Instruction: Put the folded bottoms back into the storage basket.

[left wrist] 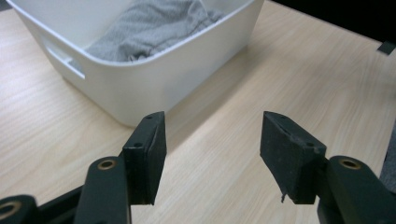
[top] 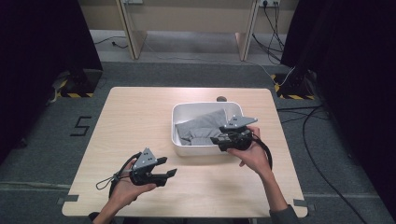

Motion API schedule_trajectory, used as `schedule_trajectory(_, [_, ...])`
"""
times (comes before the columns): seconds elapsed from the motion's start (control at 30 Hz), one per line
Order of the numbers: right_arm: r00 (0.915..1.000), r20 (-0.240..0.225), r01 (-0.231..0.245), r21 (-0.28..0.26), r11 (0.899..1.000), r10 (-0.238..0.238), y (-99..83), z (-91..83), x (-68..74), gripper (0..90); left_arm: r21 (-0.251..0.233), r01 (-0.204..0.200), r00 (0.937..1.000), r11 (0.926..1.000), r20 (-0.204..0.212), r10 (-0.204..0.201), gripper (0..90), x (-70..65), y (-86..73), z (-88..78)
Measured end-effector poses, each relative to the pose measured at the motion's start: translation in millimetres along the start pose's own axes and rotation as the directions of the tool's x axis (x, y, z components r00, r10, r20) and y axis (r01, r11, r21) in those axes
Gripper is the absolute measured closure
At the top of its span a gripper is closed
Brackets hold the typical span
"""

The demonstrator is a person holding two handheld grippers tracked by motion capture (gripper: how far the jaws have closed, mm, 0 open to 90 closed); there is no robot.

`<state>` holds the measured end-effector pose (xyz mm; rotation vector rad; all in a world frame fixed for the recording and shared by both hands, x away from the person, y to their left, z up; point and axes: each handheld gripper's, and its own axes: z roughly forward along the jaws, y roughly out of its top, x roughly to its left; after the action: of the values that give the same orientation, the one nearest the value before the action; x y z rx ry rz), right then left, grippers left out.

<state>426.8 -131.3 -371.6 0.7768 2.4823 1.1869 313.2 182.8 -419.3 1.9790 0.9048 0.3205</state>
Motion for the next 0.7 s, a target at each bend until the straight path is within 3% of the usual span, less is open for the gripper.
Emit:
schedule_trajectory(0.3, [0.9988, -0.038, -0.033, -0.051, 0.998, 0.031, -30.5, -7.5, 20.8, 45.4, 0.048, 0.030, 0.9994, 0.9984, -0.016, -0.029, 40.3, 2.3, -24.8, 4.8])
schedule_trajectory(0.37, [0.9988, -0.044, -0.020, -0.018, 1.000, 0.019, -35.7, -6.8, 25.2, 45.0, 0.060, 0.029, 0.9992, 0.9978, -0.028, -0.027, 40.2, 2.8, -30.0, 7.0])
schedule_trajectory(0.47, [0.9991, -0.038, -0.021, -0.012, 1.000, 0.020, -42.6, -8.6, 29.4, 45.0, 0.083, 0.025, 0.9985, 0.9963, -0.050, -0.021, 39.7, 4.6, -40.3, 10.8])
schedule_trajectory(0.7, [0.9980, -0.053, -0.034, 0.018, 0.999, 0.035, -55.8, -5.9, 34.6, 44.8, 0.122, 0.064, 0.9953, 0.9905, -0.081, -0.054, 39.1, 13.1, -63.9, 12.1])
